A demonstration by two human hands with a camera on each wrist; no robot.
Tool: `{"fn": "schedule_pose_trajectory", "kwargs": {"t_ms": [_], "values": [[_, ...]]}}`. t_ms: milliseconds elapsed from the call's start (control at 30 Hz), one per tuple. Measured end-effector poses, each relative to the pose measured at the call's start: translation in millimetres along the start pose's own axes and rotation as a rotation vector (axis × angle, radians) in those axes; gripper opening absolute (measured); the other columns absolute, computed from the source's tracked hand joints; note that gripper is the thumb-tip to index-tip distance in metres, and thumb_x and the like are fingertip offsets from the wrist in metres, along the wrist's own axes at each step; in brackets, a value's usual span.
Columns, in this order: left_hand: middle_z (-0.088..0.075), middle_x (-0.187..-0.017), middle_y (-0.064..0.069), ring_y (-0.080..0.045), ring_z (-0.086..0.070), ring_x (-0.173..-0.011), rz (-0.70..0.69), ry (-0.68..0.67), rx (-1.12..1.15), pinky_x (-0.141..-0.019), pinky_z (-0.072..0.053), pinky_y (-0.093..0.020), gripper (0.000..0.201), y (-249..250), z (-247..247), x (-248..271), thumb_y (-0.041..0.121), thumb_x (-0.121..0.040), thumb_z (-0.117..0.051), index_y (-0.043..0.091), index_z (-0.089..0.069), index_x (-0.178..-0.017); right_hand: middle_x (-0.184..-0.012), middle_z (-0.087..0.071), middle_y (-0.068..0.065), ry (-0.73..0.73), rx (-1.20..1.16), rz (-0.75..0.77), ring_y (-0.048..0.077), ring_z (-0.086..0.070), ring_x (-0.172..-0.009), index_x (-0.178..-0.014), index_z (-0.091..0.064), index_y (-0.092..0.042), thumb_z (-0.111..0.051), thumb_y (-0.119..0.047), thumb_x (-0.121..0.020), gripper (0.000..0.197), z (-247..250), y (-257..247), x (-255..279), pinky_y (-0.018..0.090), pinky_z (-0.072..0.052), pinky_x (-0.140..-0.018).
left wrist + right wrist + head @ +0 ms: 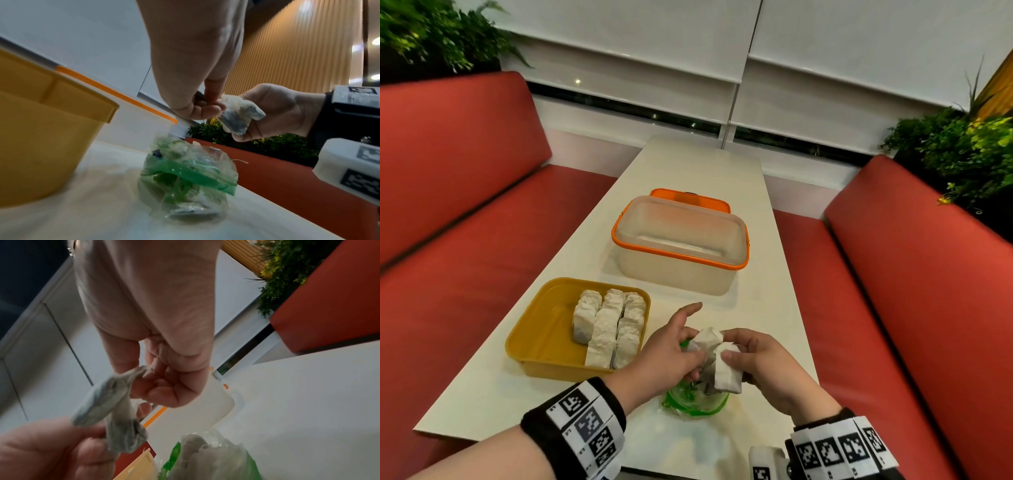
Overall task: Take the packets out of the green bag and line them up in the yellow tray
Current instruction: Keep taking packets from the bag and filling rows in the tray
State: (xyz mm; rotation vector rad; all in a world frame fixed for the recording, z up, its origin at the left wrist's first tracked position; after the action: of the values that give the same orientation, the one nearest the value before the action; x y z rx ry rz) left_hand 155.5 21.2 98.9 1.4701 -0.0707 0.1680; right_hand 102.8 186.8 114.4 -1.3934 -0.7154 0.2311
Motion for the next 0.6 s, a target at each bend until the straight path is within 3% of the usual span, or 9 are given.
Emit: {"fn": "schedule_pose_trajectory", "kwargs": {"t_ms": [100,200,233,300,367,400,500,600], "values": [[-0.058,-0.108,0.011,-0.012,-0.054,-0.049,-0.074,-0.016,-0.057,-0.062,-0.053,-0.03,0.07,3,-4,4,0.007,-0.086,-0.062,0.058,-0.031,-0.123,-0.087,-0.067,0.014,0.021,-0.047,-0.023,0.024,-0.066,-0.076,-0.106,-0.061,-0.003,-0.058,0.003,-0.088,0.02,0,-1,0,0.031,-0.053,-0.062],[-0.061,-0.098,0.014,-0.007,-0.055,-0.051,-0.084,-0.01,-0.116,-0.061,-0.053,-0.024,0.074,2,-7,7,0.007,-0.084,-0.061,0.063,-0.029,-0.12,-0.071,-0.063,0.006,0.076,-0.026,0.004,0.016,-0.06,-0.059,-0.09,-0.06,-0.005,-0.058,0.004,-0.088,0.009,-3,-2,1,0.025,-0.048,-0.053],[-0.066,-0.094,0.009,-0.006,-0.057,-0.051,-0.063,-0.023,-0.108,-0.061,-0.052,-0.023,0.073,1,-8,7,0.006,-0.084,-0.06,0.059,-0.03,-0.125,-0.07,-0.062,0.006,0.094,-0.008,0.028,0.015,-0.058,-0.058,-0.087,-0.061,-0.006,-0.058,0.004,-0.088,0.01,-4,-2,1,0.025,-0.046,-0.053],[-0.07,-0.079,-0.001,-0.009,-0.058,-0.048,0.006,-0.081,-0.028,-0.057,-0.049,-0.023,0.06,-1,-9,7,0.002,-0.085,-0.058,0.036,-0.042,-0.132,-0.067,-0.062,0.004,0.148,0.067,0.097,0.015,-0.054,-0.058,-0.082,-0.063,-0.008,-0.058,0.004,-0.087,0.014,-6,-2,1,0.024,-0.044,-0.054],[-0.065,-0.067,-0.005,-0.011,-0.057,-0.045,0.09,-0.176,0.087,-0.051,-0.045,-0.022,0.032,2,-7,9,0.004,-0.086,-0.057,0.016,-0.057,-0.115,-0.065,-0.062,0.001,0.2,0.163,0.151,0.013,-0.054,-0.06,-0.077,-0.066,-0.011,-0.059,0.003,-0.086,0.018,-10,-2,2,0.023,-0.044,-0.057],[-0.064,-0.068,-0.006,-0.012,-0.056,-0.047,0.124,-0.217,0.134,-0.051,-0.044,-0.022,0.021,4,-7,10,0.009,-0.084,-0.057,0.012,-0.06,-0.105,-0.065,-0.063,-0.001,0.219,0.193,0.167,0.012,-0.055,-0.061,-0.075,-0.066,-0.013,-0.06,0.003,-0.085,0.021,-12,-1,2,0.023,-0.044,-0.058],[-0.067,-0.084,-0.011,-0.015,-0.057,-0.063,0.212,-0.31,0.271,-0.058,-0.045,-0.025,0.026,6,-5,15,0.02,-0.077,-0.054,0.013,-0.059,-0.102,-0.066,-0.064,-0.002,0.266,0.21,0.201,0.012,-0.055,-0.061,-0.078,-0.065,-0.017,-0.061,0.001,-0.085,0.02,-19,1,2,0.024,-0.044,-0.059],[-0.068,-0.088,-0.009,-0.017,-0.056,-0.072,0.269,-0.346,0.35,-0.063,-0.047,-0.028,0.025,4,-2,18,0.025,-0.083,-0.057,0.015,-0.061,-0.106,-0.059,-0.06,-0.008,0.272,0.214,0.235,0.007,-0.052,-0.057,-0.087,-0.065,-0.018,-0.064,0.0,-0.084,0.019,-22,-3,6,0.02,-0.043,-0.056]]}}
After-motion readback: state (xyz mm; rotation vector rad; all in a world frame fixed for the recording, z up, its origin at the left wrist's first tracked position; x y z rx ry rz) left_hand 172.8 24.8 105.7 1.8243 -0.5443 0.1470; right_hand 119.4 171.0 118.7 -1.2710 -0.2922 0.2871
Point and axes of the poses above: each hand's wrist, its own x-axis away from the middle knuckle, its own z-axis out of the back of the hand, y = z × x, the point moved 1 cm from there along -x, towards the middle knuckle
